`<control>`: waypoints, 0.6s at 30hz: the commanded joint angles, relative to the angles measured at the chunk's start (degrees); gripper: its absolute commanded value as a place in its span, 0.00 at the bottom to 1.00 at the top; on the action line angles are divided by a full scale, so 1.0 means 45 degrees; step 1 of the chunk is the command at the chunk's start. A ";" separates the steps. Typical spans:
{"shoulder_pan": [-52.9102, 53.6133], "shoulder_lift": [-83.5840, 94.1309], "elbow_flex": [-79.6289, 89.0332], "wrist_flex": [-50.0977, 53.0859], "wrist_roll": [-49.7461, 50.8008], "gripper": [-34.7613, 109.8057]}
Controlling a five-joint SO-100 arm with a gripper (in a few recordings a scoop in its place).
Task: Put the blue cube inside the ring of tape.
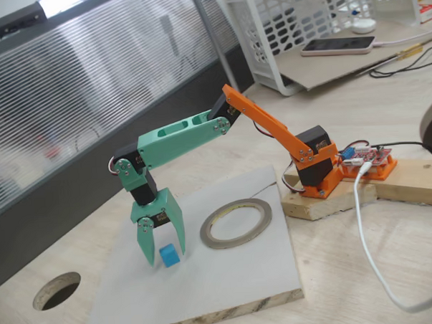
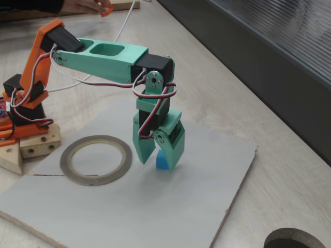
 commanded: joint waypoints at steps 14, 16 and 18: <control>-0.0137 0.0195 -0.0254 0.0176 0.0039 0.44; -0.0137 0.0195 -0.0254 0.0176 0.0039 0.44; -0.0156 0.0195 -0.0254 0.0176 0.0039 0.43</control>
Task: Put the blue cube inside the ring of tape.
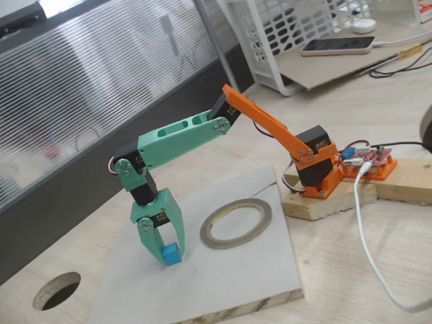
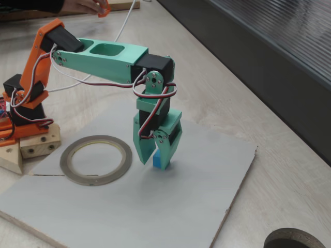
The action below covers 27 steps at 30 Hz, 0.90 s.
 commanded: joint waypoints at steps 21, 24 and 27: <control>-0.0176 0.0195 -0.0254 0.0156 0.0039 0.36; -0.0176 0.0195 -0.0254 0.0156 0.0039 0.36; -0.0156 0.0195 -0.0254 0.0156 0.0020 0.36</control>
